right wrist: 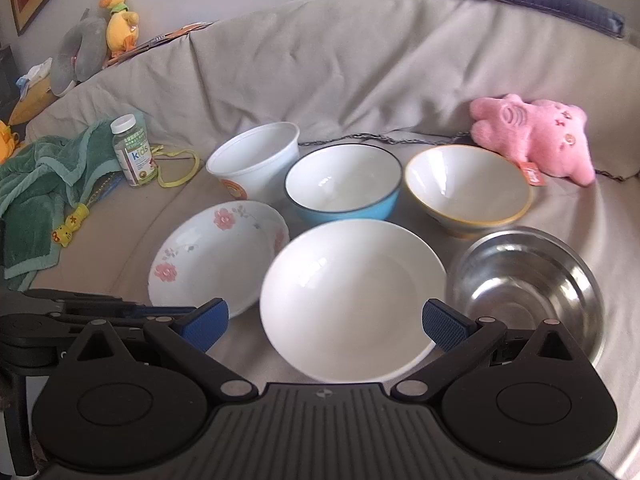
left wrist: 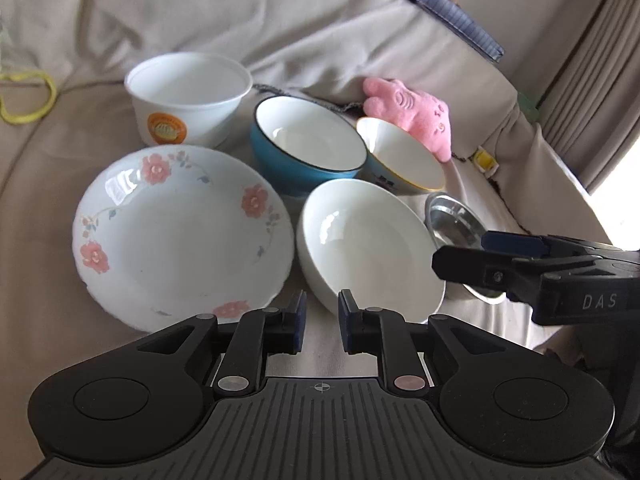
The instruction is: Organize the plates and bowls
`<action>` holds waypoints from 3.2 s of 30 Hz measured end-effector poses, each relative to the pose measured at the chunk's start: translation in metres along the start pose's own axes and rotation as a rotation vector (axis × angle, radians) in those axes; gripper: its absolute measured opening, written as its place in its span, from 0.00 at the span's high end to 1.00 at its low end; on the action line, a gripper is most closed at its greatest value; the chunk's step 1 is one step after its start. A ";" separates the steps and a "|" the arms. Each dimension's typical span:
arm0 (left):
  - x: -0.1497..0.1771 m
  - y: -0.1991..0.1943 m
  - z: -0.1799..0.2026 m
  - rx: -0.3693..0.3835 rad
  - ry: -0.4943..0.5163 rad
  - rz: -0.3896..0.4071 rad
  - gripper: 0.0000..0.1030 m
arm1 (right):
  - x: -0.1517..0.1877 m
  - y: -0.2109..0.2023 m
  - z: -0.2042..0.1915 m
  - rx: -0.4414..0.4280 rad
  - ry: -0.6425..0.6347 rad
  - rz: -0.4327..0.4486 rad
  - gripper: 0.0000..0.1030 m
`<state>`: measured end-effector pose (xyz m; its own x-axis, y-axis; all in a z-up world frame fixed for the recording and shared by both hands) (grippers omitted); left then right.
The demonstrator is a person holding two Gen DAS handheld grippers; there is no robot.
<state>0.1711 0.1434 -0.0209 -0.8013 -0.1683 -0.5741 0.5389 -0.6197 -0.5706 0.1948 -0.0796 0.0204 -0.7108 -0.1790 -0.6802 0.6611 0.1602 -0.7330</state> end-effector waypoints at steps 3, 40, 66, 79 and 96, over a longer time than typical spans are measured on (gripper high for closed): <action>-0.018 -0.005 -0.042 -0.030 -0.141 -0.056 0.82 | -0.034 0.026 -0.019 0.008 -0.022 -0.053 0.00; -0.034 -0.024 -0.164 -0.142 -0.313 0.029 0.75 | -0.081 0.190 -0.121 0.084 -0.098 -0.456 0.32; -0.066 -0.046 -0.088 -0.212 0.002 0.222 0.69 | -0.036 0.024 -0.023 -0.033 0.092 -0.173 0.14; -0.073 0.102 0.004 -0.121 0.101 -0.077 0.69 | 0.082 0.050 0.078 -0.067 0.486 -0.202 0.13; -0.059 0.127 0.009 -0.235 0.136 -0.166 0.71 | 0.079 0.087 0.089 -0.134 0.630 -0.059 0.41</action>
<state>0.2840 0.0675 -0.0543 -0.8498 0.0342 -0.5260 0.4617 -0.4333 -0.7740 0.2178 -0.1659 -0.0969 -0.7769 0.4063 -0.4809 0.6097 0.2951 -0.7356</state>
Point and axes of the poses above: each gripper's, at about its wrist camera, not at the fingertips, and y roughly the way its jaws point, z to its right, x to its underside, the point moved 2 cm from there along y, roughly the way its jaws point, and after that the axes turned 13 degrees about x, right-handed, at the moved point
